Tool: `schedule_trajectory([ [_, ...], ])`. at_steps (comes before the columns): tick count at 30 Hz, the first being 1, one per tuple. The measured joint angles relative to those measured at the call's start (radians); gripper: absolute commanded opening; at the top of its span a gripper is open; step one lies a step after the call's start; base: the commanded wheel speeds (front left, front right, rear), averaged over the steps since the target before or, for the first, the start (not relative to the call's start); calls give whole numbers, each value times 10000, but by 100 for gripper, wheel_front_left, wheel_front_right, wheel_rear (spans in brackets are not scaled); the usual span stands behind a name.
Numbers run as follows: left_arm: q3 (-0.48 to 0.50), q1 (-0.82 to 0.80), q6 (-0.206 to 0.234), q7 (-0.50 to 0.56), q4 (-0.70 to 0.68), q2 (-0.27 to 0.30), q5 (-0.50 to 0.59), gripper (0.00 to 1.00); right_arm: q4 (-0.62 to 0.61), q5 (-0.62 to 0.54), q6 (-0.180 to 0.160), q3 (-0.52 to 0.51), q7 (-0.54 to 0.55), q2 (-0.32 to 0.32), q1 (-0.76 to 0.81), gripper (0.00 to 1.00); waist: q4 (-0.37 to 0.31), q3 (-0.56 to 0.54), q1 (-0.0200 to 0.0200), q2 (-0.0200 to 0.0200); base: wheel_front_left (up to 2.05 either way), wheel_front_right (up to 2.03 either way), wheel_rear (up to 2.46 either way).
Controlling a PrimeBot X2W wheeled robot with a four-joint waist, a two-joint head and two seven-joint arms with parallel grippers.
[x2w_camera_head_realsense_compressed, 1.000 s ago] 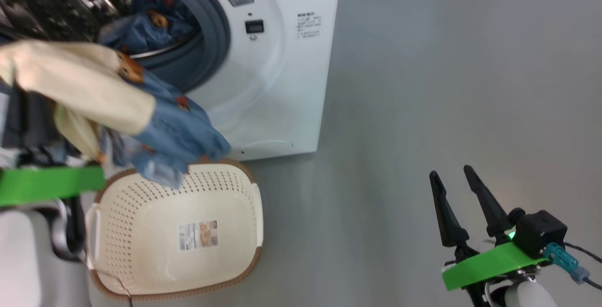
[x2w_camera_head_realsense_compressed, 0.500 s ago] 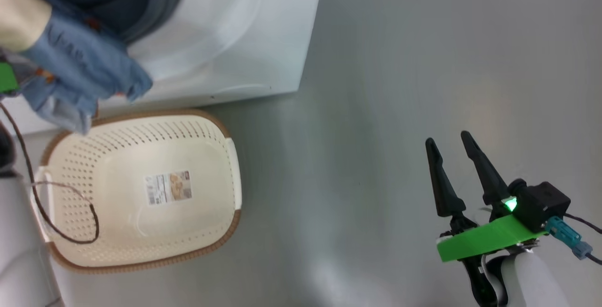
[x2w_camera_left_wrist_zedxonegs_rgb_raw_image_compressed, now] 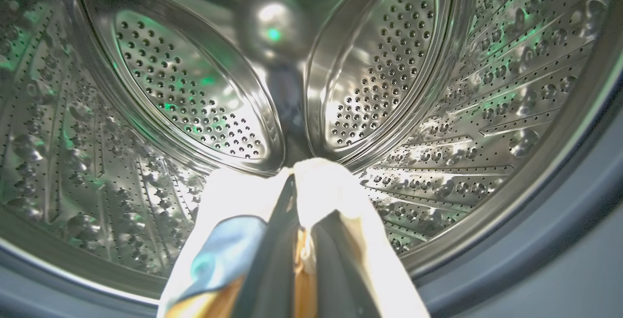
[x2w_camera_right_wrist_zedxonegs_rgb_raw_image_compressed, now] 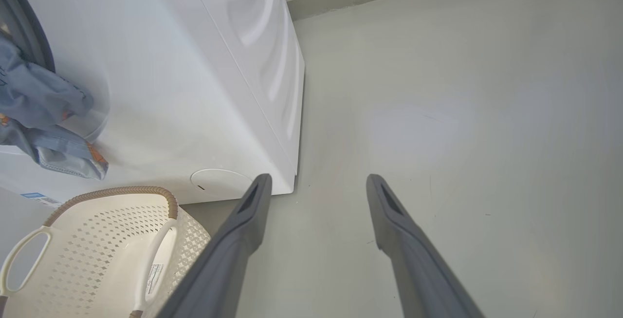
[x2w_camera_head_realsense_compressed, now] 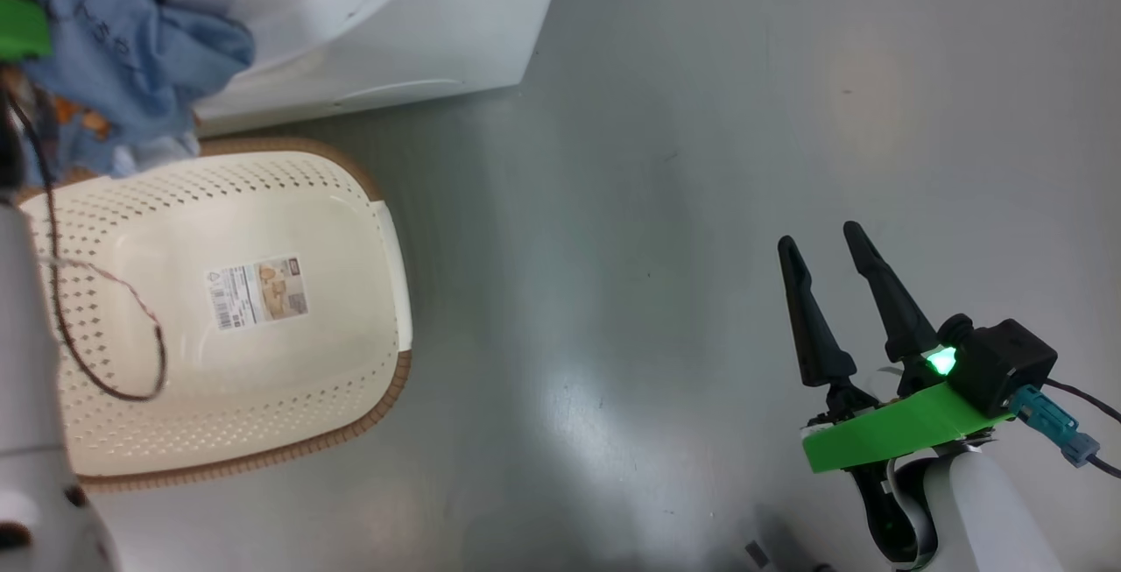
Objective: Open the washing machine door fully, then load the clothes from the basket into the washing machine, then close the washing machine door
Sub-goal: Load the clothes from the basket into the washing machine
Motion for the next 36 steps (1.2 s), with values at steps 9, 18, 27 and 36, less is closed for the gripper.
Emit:
schedule_trajectory([
  [9, -1691, -2290, -2, 1032, 1852, 913, -976, 0, 69, 25, 0, 311, 0, -2, -3, 100, -197, 467, 0, 0, 0, 0, 0],
  [18, -2499, -3157, -2, 1241, 2784, 1557, -1728, 0, 67, 115, 0, 487, 0, -2, -12, 100, -448, 910, 0, 0, 0, 0, 0],
  [27, -2546, -3740, 194, -178, 25, 1956, -407, 0, -48, 165, 0, 685, 0, 2, -11, 100, -613, 1405, 0, 0, 0, 0, 0],
  [36, -1988, -3005, 201, -176, 100, 1597, -245, 64, 0, 198, 0, 683, 0, 4, -192, 100, -630, 1405, 0, 0, 0, 0, 0],
])
